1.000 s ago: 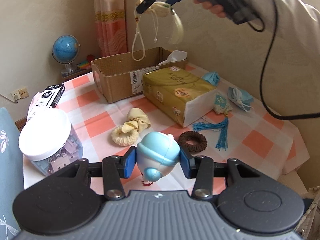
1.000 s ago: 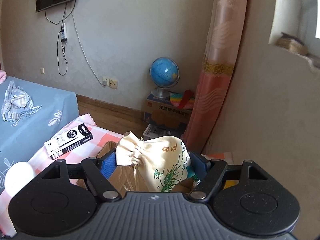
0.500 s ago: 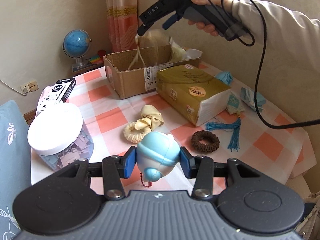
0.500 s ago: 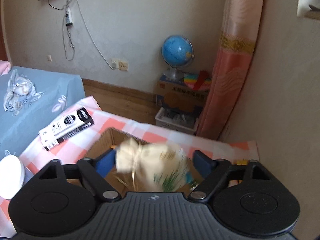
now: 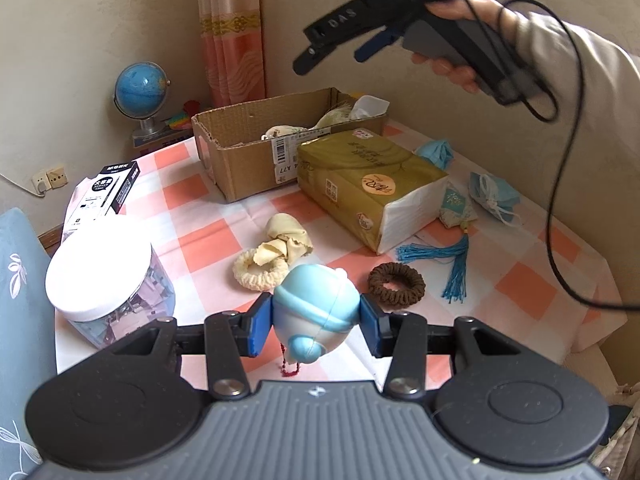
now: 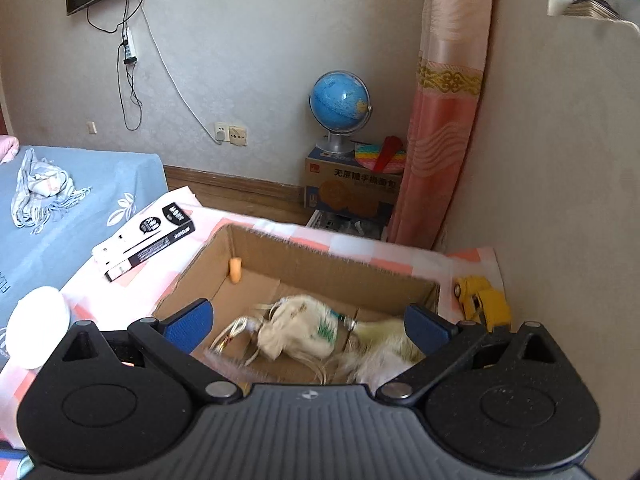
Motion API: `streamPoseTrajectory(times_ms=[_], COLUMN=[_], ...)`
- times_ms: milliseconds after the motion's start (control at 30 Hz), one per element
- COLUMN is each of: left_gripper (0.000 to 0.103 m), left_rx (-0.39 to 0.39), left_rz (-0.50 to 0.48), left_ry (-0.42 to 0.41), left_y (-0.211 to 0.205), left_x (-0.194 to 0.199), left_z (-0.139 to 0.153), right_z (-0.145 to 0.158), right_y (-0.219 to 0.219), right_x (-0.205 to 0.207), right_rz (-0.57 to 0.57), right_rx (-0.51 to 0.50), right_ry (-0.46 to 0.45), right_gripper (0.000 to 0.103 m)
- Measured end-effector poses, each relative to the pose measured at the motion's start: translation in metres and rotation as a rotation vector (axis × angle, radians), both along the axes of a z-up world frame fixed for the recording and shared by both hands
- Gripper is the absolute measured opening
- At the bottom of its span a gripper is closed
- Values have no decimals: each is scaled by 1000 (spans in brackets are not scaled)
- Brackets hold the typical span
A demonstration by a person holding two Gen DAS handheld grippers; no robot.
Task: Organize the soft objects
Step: 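Carry blue ball toy into cardboard box and open left gripper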
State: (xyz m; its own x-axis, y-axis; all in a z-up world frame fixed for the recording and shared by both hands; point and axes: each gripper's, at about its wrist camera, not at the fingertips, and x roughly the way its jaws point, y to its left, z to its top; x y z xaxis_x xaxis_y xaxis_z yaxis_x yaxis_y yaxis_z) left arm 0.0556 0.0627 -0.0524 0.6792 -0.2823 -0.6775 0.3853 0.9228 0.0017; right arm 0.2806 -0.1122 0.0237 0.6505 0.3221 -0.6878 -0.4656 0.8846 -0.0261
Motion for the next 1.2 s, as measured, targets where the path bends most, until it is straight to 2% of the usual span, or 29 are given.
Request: streamPoseTrajectory(times_ms=[267, 467, 667, 833, 1067, 1200], left_gripper=[45, 45, 45, 45, 45, 49], left_rx=[32, 61, 67, 77, 95, 101], left_rz=[-16, -7, 12, 49, 99, 132], left_ry=[-8, -38, -67, -99, -44, -30], left_y=[-4, -6, -11, -19, -33, -36], left_x=[13, 38, 87, 140, 209, 228], left_z=[10, 27, 47, 60, 52, 42], right_z=[-10, -22, -42, -52, -55, -55], right_y=[-19, -36, -44, -50, -66, -74], right_x=[-60, -110, -164, -191, -203, -205], right_rz=[-38, -102, -126, -118, -145, -164], right_rx=[28, 54, 62, 49, 87, 100], right_ry=[-7, -31, -60, -71, -64, -69], right_gripper=[103, 103, 103, 103, 103, 103])
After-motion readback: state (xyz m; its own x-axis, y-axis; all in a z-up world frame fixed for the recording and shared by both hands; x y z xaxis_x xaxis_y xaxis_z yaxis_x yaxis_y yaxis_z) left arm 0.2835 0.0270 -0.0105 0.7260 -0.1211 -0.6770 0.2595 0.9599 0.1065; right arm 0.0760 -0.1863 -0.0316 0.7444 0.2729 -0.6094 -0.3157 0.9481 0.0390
